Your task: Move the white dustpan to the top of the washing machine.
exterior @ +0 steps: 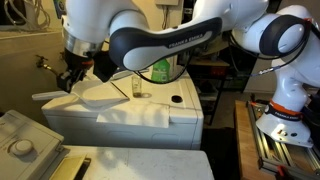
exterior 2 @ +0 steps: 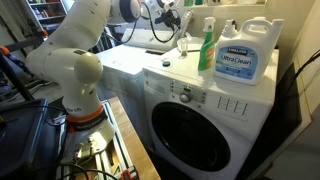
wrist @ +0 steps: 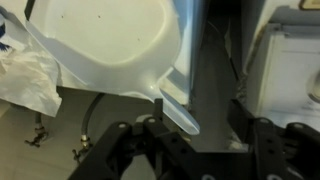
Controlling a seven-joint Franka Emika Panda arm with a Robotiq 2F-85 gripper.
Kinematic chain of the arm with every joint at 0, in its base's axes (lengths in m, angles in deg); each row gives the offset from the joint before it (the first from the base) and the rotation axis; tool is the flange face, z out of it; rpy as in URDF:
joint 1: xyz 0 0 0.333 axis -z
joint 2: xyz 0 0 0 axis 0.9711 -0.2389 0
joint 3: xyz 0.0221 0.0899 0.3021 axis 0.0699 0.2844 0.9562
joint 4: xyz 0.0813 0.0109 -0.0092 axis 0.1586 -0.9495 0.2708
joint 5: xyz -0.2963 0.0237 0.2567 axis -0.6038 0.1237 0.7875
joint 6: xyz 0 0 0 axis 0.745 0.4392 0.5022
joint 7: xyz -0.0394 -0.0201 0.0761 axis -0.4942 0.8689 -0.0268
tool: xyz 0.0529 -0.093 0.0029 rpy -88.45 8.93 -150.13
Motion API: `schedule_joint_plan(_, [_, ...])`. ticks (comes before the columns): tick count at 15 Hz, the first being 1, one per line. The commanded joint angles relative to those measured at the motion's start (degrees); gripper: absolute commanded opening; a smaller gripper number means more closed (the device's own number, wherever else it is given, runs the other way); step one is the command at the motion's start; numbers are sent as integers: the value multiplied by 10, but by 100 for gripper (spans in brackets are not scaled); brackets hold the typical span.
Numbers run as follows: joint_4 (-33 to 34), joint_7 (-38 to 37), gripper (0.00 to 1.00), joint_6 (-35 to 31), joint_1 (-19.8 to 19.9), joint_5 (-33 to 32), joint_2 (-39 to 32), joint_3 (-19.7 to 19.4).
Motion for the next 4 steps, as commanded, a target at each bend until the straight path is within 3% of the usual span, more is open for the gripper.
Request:
schedule_joint_plan(1, [-105, 15, 100, -40, -12, 12, 106, 38])
schedule_joint_plan(3, [-150, -11, 100, -119, -11, 9, 145, 57])
schedule_joint_plan(4, [-56, 3, 98, -57, -16, 3, 83, 44])
